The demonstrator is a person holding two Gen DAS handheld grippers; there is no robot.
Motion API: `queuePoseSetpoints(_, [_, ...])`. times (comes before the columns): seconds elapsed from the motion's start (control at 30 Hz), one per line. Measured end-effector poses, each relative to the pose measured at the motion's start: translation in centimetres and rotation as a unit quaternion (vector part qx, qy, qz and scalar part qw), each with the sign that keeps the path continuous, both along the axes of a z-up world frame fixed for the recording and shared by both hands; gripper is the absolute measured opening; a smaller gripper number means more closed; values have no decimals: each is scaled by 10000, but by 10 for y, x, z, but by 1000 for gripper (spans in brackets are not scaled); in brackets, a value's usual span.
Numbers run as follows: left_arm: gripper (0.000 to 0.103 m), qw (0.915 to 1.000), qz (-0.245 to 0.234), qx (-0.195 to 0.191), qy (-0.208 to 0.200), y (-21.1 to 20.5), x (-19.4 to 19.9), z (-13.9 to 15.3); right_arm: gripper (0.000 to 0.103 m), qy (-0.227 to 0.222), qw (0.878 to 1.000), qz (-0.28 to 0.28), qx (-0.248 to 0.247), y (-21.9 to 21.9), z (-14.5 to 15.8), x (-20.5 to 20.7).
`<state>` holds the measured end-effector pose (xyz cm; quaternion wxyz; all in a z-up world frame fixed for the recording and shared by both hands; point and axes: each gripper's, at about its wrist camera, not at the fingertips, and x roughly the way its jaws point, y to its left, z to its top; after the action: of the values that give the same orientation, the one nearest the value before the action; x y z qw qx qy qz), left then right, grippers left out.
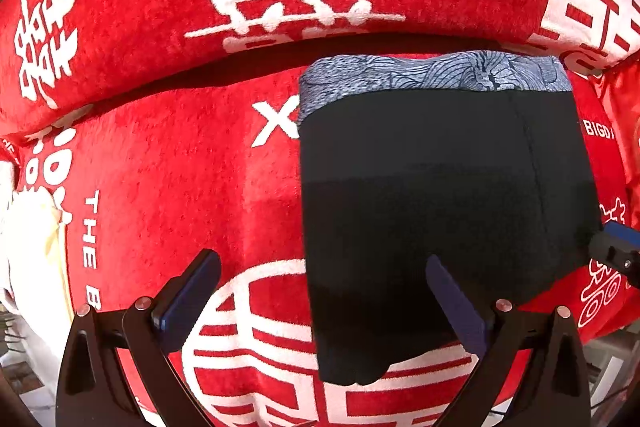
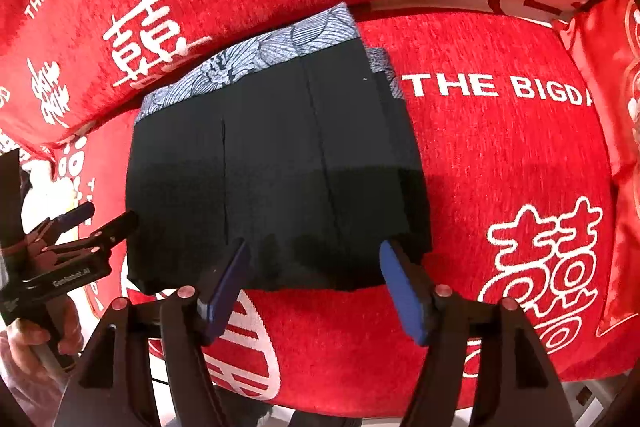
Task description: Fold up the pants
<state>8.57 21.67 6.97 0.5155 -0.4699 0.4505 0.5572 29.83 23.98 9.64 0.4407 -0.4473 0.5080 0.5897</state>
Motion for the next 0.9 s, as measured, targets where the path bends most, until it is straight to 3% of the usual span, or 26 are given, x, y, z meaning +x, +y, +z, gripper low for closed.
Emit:
queuePoseSetpoints(0.5, [103, 9999, -163, -13, 48, 11, 23, -2, 76, 213, 9996, -187, -1, 3, -2, 34])
queuePoseSetpoints(0.7, [103, 9990, 99, -80, -418, 18, 7, -4, 77, 412, 9986, -342, 12, 12, 0, 53])
queuePoseSetpoints(0.9, [103, 9989, 214, -46, -415, 21, -7, -6, 78, 484, 9971, -583, 12, 24, -2, 74])
